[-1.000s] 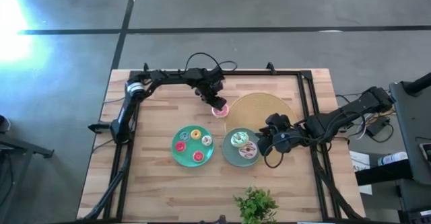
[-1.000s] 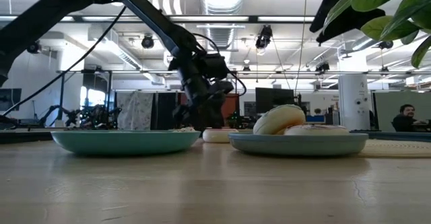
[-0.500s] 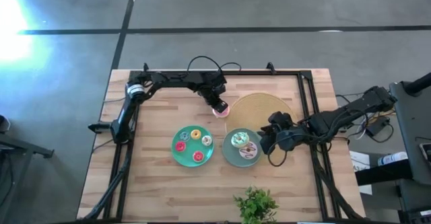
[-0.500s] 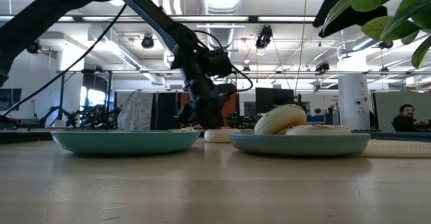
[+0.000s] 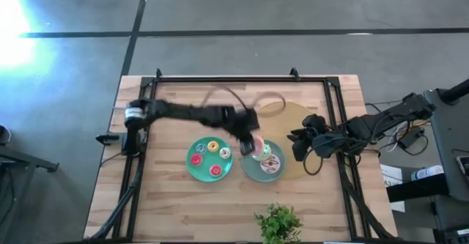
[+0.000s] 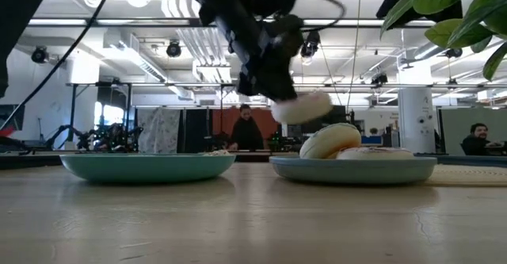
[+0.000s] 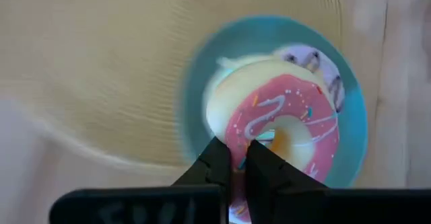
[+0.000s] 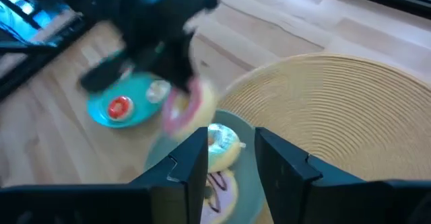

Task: Pick & Place donuts
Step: Put the big pink donut on the light blue plate

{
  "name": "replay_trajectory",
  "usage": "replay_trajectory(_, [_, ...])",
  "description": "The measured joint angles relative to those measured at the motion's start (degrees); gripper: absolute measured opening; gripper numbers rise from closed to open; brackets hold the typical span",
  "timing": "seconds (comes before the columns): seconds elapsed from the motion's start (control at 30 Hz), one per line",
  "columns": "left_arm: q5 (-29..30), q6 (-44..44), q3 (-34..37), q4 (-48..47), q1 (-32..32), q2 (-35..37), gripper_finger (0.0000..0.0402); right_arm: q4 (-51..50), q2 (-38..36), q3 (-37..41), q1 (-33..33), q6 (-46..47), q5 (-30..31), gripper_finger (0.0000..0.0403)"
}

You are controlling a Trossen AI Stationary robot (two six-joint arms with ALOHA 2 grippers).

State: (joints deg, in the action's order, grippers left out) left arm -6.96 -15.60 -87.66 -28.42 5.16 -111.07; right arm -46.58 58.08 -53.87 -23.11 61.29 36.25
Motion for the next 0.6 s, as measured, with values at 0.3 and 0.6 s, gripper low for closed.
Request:
replay_trajectory(0.3, [10.67, -5.49, -0.04, 6.62, -9.71, -3.63, 0.0001, -1.51, 0.55, 0.46, -0.34, -0.64, -0.42, 0.0114])
replay_trajectory(0.6, [16.08, -9.53, -0.02, 13.45, -13.38, -4.23, 0.0, -1.41, 0.7, 0.5, -2.19, -1.58, -0.64, 0.0113])
